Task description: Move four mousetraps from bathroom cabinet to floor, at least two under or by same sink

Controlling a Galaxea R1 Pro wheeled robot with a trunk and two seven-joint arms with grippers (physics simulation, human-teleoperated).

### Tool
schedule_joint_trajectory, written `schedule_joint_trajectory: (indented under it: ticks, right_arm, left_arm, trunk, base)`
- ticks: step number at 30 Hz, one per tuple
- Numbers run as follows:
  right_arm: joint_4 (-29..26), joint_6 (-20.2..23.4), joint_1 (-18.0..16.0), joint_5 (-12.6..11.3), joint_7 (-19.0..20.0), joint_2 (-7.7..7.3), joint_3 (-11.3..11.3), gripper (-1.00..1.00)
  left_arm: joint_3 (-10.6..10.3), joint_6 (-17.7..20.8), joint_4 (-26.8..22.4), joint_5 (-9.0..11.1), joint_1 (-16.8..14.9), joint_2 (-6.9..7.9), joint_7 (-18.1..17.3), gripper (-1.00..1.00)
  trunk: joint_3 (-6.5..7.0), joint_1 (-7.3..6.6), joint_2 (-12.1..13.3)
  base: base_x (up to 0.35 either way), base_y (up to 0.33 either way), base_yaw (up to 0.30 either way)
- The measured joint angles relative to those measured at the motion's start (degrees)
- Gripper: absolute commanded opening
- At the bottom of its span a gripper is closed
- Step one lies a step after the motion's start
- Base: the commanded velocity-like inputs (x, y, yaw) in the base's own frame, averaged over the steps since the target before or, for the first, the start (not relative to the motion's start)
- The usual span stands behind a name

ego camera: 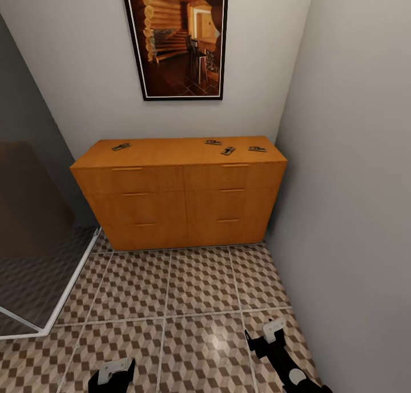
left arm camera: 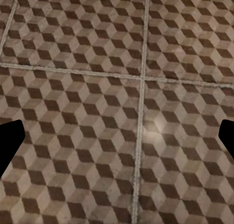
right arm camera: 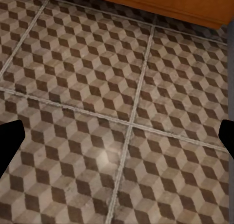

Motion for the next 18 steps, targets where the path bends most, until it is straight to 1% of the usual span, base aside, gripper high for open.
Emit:
schedule_joint_trajectory:
  ticks: [2, 3, 6, 8, 9, 11, 18]
  right_arm:
    - [0.0, -0.01, 0.03, 0.0, 0.0, -0.03, 0.0, 1.0]
    - [0.32, -0.34, 0.36, -0.36, -0.29, -0.36, -0.37, 1.0]
    - [1.29, -1.32, 1.34, -0.83, -1.16, -0.07, -0.8, 1.0]
    - [1.94, -1.97, 2.0, -0.83, -1.74, -0.07, -0.85, 1.0]
    - [2.27, -2.28, 2.33, -0.46, -1.45, 0.2, -0.71, 1.0]
    - [2.91, -1.62, 2.36, 0.08, -0.87, 0.45, -0.63, 1.0]
    - [5.15, 0.66, 2.78, 0.39, 0.61, 0.67, -0.32, 1.0]
  left_arm:
    - [0.0, 0.0, 0.0, 0.0, 0.0, 0.0, 0.0, 1.0]
    - [-0.45, 0.31, 0.32, -0.33, -0.32, -0.32, -0.29, 1.0]
    - [-1.72, 1.25, 1.29, -1.33, -1.29, -1.29, -1.18, 1.0]
    - [-2.41, 1.89, 1.93, -1.63, -1.94, -1.52, -1.86, 1.0]
    - [-2.05, 2.23, 2.23, -1.32, -1.6, -1.2, -2.17, 1.0]
    - [-1.31, 2.29, 2.81, -0.67, -0.93, -0.56, -1.49, 1.0]
    - [1.32, 0.13, 3.42, 1.46, 1.38, -0.77, 0.58, 1.0]
  trunk:
    - [0.0, 0.0, 0.0]
    - [0.0, 0.0, 0.0]
    - [0.0, 0.0, 0.0]
    - [0.0, 0.0, 0.0]
    - [0.0, 0.0, 0.0]
    - [0.0, 0.0, 0.0]
    - [0.0, 0.0, 0.0]
  base:
    - [0.0, 0.0, 0.0]
    - [0.0, 0.0, 0.0]
    - [0.0, 0.0, 0.0]
    - [0.0, 0.0, 0.0]
    - [0.0, 0.0, 0.0]
    - [0.0, 0.0, 0.0]
    - [0.0, 0.0, 0.0]
